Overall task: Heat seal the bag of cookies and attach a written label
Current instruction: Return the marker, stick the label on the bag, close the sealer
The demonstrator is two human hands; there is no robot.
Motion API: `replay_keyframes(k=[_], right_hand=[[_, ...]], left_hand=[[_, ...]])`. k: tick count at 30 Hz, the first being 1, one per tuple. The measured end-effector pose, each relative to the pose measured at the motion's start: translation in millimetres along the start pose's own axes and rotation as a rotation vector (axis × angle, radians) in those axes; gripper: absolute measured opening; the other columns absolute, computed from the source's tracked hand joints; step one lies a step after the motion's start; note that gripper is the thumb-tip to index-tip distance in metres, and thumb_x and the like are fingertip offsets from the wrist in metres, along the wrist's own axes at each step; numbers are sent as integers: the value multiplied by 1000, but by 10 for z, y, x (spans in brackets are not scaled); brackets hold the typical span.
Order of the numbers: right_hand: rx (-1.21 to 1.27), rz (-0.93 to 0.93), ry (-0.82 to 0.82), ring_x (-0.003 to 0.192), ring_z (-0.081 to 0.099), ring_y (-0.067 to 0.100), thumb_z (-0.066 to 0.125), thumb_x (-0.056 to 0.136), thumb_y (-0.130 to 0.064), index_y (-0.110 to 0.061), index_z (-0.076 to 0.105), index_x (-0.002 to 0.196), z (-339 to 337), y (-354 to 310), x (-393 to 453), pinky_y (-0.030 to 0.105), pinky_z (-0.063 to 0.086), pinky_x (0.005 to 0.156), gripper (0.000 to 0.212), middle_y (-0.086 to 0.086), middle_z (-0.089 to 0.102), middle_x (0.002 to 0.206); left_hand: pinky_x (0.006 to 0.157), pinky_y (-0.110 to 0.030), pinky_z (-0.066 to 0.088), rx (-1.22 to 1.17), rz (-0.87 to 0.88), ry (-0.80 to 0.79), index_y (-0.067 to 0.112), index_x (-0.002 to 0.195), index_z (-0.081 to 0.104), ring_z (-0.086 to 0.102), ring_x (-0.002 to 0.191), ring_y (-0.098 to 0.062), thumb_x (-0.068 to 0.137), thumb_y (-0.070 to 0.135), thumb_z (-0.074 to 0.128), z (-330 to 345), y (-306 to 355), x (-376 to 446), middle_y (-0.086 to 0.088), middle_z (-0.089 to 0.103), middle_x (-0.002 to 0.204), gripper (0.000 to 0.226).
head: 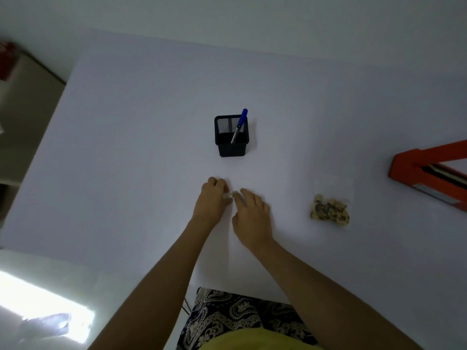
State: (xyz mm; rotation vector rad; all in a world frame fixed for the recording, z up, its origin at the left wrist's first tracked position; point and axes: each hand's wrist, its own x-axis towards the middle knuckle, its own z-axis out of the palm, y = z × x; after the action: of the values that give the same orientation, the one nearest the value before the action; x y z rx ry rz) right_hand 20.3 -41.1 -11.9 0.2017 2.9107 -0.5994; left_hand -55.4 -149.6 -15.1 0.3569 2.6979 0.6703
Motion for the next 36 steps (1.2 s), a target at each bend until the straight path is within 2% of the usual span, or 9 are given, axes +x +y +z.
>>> replay_keyframes(k=[3,7,9,13,16,21,26,29,36], right_hand=[[29,-15,-33,130,46,28,63,79,-9,-13,52,134,-46,13,-5,43,39,104,56,9,51,140],[124,7,-141,139,32,25,54,89,-13,-17,42,142,-181,16,39,39,29,111,54,6,38,150],[254,55,-198,136,35,24,55,91,-17,-18,40,143,-281,4,96,38,32,110,53,5,40,148],[888,325,-300,122,52,19,58,94,-29,-22,44,140,-668,-27,242,36,45,102,49,-1,50,136],[1128,377,-358,96,68,19,58,95,-26,-22,66,106,-1013,-24,270,36,54,90,15,5,70,109],[1256,391,-257,85,72,20,63,91,-17,-10,71,98,-1314,-71,243,29,57,77,12,9,75,92],[1297,404,-173,86,72,21,65,90,-15,-9,71,94,-1498,-155,267,26,58,73,9,8,75,88],[1285,382,-208,86,72,20,65,89,-14,-6,70,96,-1515,-185,309,25,58,71,11,10,75,91],[1223,488,-240,81,70,21,63,90,-10,-3,69,93,-1298,98,329,30,59,77,9,13,74,90]], left_hand=[[59,-17,40,-236,-99,-34,6,88,57,52,67,-15,84,19,70,-82,34,-1,-5,60,79,18],[61,-4,42,-396,-171,15,11,90,66,55,66,1,84,15,70,-189,96,-55,4,63,77,9],[65,-9,44,-459,-192,33,12,90,68,58,65,1,85,7,66,-250,129,-83,3,66,76,7],[72,-24,56,-667,-229,46,12,93,72,68,71,-17,86,6,63,-500,237,-145,-6,72,79,13],[76,-28,58,-828,-201,89,11,98,73,69,78,-22,88,10,64,-735,358,-221,-10,73,82,14],[72,-20,58,-812,-131,181,11,102,71,69,76,-18,89,11,64,-1013,543,-310,-8,72,82,15],[67,-6,47,-565,-57,491,19,95,63,61,75,-4,84,14,69,-1060,741,-365,8,64,83,14],[64,-9,46,-514,-25,471,16,87,67,59,69,-2,83,12,71,-971,774,-346,7,65,76,7],[61,-5,45,-575,-233,395,15,85,68,60,71,-5,84,10,69,-674,452,-281,5,66,78,6]])
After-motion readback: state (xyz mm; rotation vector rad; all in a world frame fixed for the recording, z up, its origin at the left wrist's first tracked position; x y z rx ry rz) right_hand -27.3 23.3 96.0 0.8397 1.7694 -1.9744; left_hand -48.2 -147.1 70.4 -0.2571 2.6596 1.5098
